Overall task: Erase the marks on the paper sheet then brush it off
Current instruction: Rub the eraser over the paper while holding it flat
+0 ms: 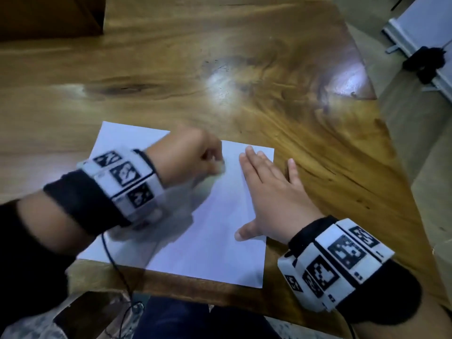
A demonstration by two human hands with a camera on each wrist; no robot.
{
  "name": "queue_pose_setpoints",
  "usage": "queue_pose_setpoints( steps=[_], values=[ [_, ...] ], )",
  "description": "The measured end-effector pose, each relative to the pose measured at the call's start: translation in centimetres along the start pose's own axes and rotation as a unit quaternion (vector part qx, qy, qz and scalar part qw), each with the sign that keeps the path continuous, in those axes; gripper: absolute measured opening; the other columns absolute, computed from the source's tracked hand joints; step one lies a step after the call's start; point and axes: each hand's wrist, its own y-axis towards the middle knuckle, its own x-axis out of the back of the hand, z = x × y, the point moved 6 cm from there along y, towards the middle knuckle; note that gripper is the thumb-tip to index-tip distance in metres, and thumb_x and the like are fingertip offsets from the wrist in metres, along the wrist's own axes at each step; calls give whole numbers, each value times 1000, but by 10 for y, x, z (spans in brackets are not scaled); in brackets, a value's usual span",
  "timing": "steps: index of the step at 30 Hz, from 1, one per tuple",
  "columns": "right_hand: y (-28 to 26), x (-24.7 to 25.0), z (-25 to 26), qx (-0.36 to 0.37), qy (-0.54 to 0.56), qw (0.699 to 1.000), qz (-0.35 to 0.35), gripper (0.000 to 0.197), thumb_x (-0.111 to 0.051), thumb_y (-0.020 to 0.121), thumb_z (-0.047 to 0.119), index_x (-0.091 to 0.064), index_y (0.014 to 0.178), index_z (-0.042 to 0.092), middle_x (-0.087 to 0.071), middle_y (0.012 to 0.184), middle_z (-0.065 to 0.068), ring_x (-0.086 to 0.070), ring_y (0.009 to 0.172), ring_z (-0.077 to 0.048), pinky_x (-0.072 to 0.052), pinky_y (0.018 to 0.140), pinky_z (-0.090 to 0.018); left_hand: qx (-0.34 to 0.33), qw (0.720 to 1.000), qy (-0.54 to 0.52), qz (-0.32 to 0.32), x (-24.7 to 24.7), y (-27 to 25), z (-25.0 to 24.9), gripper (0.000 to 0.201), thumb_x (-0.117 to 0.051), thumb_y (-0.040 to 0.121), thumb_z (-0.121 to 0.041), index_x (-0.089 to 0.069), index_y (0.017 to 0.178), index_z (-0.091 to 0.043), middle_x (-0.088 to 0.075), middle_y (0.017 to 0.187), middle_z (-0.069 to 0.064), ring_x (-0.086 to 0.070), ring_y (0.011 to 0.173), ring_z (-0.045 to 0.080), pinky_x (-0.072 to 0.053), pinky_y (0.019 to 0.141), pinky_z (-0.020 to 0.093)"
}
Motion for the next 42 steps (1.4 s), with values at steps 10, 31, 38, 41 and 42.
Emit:
queue_pose_setpoints(
  steps=[10, 31, 38, 41, 42],
  values=[
    [1, 0, 0, 6, 11, 1000, 0, 134, -71, 66, 62, 27, 145, 19, 37, 150, 7, 28, 140, -9, 21, 111, -48, 5, 986, -119, 113, -48, -53, -19, 14, -57, 70, -23, -58, 70, -9, -53, 71, -1, -56, 69, 23, -52, 70, 36],
    [-8, -8, -6, -5, -19, 1000, 11, 143, -71, 58, 70, 30, 144, 14, 39, 149, 2, 31, 139, -11, 20, 110, -44, 29, 999, 27, 14, 1, 11, -12, 13, -66, 76, -22, -65, 86, -14, -61, 75, 0, -53, 62, 14, -35, 57, 25],
    [-8, -9, -7, -18, -30, 999, 24, 143, -68, 58, 73, 31, 143, 15, 41, 148, 3, 32, 138, -11, 17, 111, -55, -73, 996, 22, 47, -34, -45, -32, 16, -55, 75, -24, -60, 64, -13, -55, 66, 6, -54, 66, 29, -43, 60, 31],
    [-8, -9, -7, -17, -31, 999, 29, 143, -68, 58, 73, 31, 142, 14, 41, 148, 3, 32, 138, -11, 17, 111, -55, -74, 986, -4, 147, -49, -66, -35, 9, -62, 76, -19, -65, 68, -15, -48, 67, -8, -48, 64, 12, -34, 58, 20],
    [-8, -9, -6, -17, -30, 999, 29, 143, -68, 58, 72, 31, 142, 14, 41, 148, 3, 32, 138, -11, 17, 111, -55, -70, 987, 0, 145, -47, -60, -33, 6, -63, 75, -18, -67, 71, -16, -50, 68, -9, -49, 65, 11, -35, 58, 18]
  ],
)
